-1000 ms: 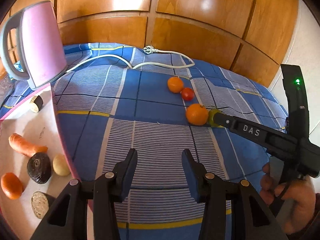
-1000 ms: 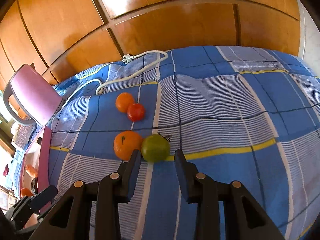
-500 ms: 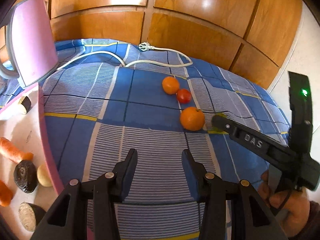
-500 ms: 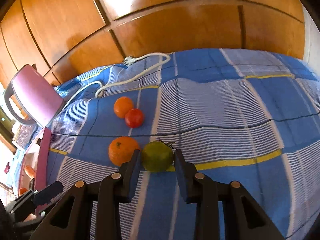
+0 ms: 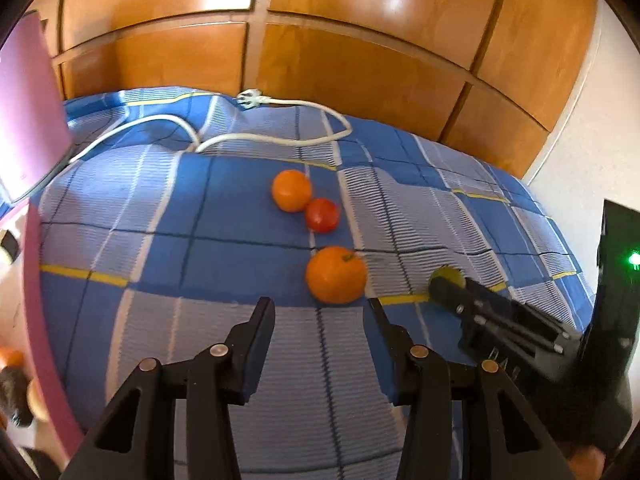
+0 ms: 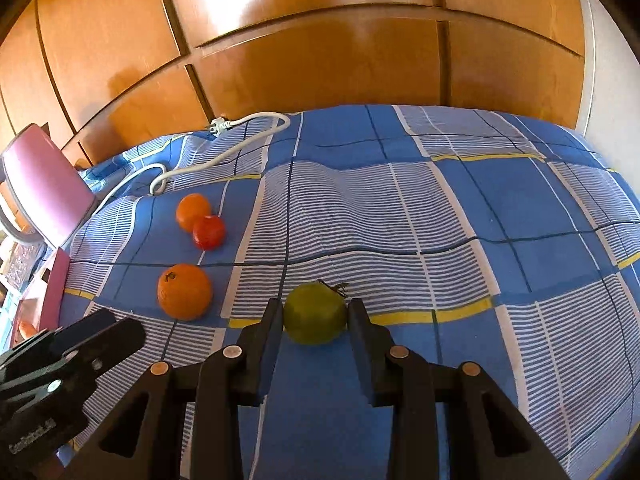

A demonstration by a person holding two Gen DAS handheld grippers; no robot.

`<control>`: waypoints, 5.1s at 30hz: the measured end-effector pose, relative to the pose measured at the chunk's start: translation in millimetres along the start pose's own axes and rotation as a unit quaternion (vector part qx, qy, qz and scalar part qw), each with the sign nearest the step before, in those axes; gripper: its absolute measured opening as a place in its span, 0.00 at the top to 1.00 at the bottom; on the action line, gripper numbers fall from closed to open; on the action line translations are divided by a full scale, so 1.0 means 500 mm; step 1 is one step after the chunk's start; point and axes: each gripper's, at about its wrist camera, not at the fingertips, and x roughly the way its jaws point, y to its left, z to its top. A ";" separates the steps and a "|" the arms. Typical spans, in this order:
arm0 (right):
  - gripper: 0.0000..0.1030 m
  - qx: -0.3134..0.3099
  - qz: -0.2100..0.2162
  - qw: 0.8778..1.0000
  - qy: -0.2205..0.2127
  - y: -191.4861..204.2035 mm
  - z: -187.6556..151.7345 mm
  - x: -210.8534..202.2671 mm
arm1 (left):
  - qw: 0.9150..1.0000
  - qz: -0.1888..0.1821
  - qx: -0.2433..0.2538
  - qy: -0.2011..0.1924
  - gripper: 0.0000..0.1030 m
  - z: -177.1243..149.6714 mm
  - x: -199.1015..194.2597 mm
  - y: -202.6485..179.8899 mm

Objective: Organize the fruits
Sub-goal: 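Grasp the green round fruit with the right tool while the left tool grasps the large mandarin, then carry the green fruit and mandarin into the tray and open both tools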

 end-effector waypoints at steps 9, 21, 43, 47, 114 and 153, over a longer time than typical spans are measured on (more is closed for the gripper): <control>0.68 0.005 0.007 1.000 -0.001 -0.003 -0.001 0.000 | 1.000 -0.005 0.003 0.016 0.55 0.026 0.061 -0.021; 0.67 0.004 0.002 1.000 -0.002 -0.002 -0.001 0.000 | 1.000 0.006 -0.012 0.025 0.63 0.013 0.075 -0.004; 0.68 -0.038 0.059 0.997 0.020 0.076 -0.119 -0.092 | 0.999 0.050 -0.019 -0.004 0.64 -0.166 -0.105 0.037; 0.68 -0.041 0.060 0.997 0.024 0.088 -0.133 -0.106 | 0.998 0.053 -0.016 -0.023 0.64 -0.169 -0.142 0.038; 0.68 -0.109 0.147 0.983 0.019 0.255 -0.151 -0.169 | 0.982 0.099 -0.106 -0.119 0.64 -0.181 -0.352 0.205; 0.66 -0.231 0.280 0.928 0.086 0.536 -0.206 -0.127 | 0.950 0.200 -0.227 -0.076 0.62 -0.283 -0.377 0.405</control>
